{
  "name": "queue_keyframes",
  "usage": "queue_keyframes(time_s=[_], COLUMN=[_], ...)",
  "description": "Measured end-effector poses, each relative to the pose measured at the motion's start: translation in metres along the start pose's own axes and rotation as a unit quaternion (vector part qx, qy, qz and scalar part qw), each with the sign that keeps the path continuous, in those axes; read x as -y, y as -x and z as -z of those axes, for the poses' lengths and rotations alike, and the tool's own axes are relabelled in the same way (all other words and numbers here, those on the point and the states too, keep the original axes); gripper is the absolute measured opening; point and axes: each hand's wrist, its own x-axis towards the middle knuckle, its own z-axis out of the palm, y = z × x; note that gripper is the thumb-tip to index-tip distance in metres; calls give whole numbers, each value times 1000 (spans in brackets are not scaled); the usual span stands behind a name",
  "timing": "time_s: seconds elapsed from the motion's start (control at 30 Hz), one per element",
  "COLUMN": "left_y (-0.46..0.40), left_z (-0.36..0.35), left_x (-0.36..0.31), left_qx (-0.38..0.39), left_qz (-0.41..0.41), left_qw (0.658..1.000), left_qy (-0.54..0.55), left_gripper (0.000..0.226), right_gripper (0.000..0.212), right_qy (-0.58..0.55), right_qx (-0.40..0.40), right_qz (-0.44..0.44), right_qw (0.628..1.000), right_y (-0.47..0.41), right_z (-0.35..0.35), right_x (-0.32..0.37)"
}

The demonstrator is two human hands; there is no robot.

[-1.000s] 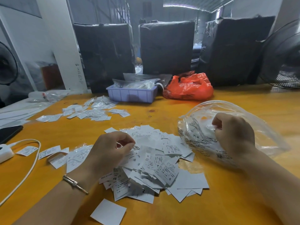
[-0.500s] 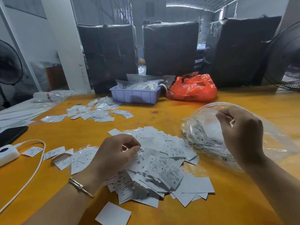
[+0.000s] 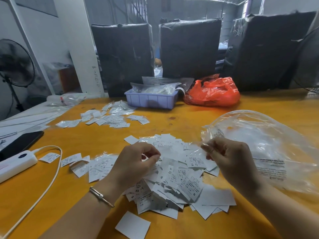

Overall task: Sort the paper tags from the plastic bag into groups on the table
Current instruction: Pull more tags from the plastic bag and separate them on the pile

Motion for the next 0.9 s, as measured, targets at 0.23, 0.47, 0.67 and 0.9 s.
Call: queue_keyframes(time_s=[0.23,0.47,0.67,0.9], left_y=[2,6,7,5], left_z=[2,-1,0,5], left_x=[-9,-26,-27,-21], left_qx=[21,61,94,118], left_qz=[-19,-15,31,58], left_qw=[999,991,963,948], left_qy=[41,117,249,290], left_gripper=[14,46,39,23], right_gripper=[11,11,28,12], right_qy=[-136,-245,-311,-328], right_qx=[90,184,201,176], right_qz=[-99,-165,-177,-176], right_qw=[982,938,912,911], right_y=[4,6,8,10], right_z=[-10,-20,-30,-25], right_x=[9,35,50,39])
